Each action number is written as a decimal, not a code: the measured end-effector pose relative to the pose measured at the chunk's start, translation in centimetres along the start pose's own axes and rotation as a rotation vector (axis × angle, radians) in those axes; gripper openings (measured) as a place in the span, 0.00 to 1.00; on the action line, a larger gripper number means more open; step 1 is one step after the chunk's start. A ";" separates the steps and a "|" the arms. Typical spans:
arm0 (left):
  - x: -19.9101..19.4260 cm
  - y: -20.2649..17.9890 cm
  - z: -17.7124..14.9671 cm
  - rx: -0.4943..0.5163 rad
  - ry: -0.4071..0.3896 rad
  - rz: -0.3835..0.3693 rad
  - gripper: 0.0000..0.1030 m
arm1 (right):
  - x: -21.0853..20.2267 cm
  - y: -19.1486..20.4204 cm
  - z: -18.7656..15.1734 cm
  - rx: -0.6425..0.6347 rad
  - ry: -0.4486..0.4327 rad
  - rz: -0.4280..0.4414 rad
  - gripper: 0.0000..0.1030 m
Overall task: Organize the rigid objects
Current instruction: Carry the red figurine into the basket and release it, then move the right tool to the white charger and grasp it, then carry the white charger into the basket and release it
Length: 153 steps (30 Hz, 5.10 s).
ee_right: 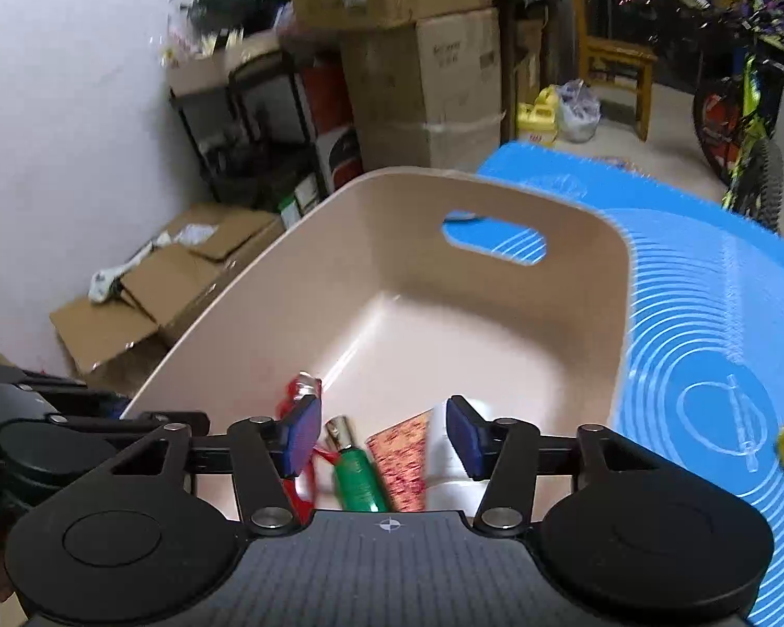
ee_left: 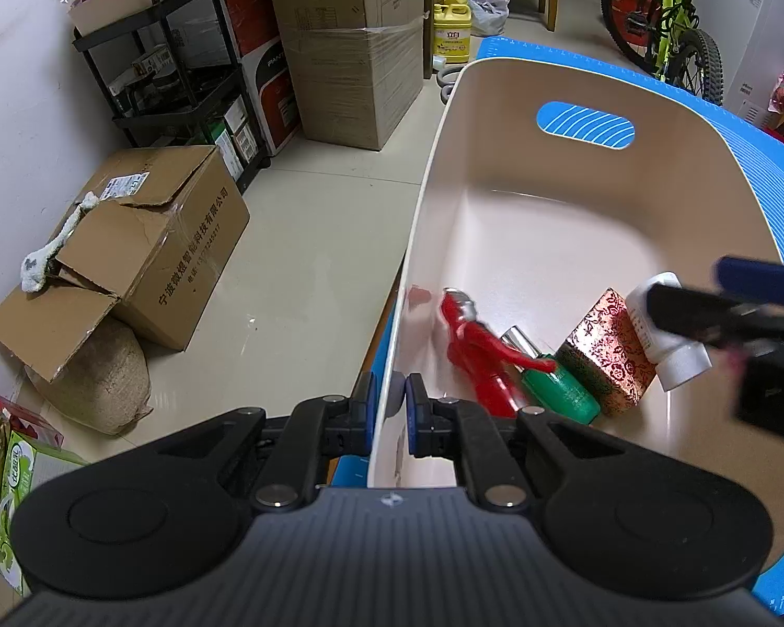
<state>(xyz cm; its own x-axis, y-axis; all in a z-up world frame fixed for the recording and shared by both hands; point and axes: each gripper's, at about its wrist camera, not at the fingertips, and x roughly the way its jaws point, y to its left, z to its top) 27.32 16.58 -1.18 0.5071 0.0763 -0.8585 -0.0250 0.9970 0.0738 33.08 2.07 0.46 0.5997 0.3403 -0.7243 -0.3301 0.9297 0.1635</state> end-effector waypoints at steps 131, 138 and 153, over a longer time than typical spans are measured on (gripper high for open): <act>-0.2 -0.1 0.1 -0.009 0.002 -0.002 0.13 | 4.3 2.1 -1.2 -0.113 0.164 -0.081 0.53; -0.2 -0.1 0.1 -0.009 0.002 -0.002 0.13 | 1.9 1.2 -0.7 -0.098 0.119 -0.064 0.62; -0.2 0.1 0.2 -0.007 0.003 0.004 0.13 | -4.8 -5.4 0.3 0.036 -0.059 -0.123 0.66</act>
<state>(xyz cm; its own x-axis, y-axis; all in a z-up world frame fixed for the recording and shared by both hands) 27.41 16.65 -0.95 0.5044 0.0799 -0.8597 -0.0326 0.9968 0.0735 32.17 -4.58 3.27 0.6761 0.2306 -0.6998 -0.2262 0.9689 0.1008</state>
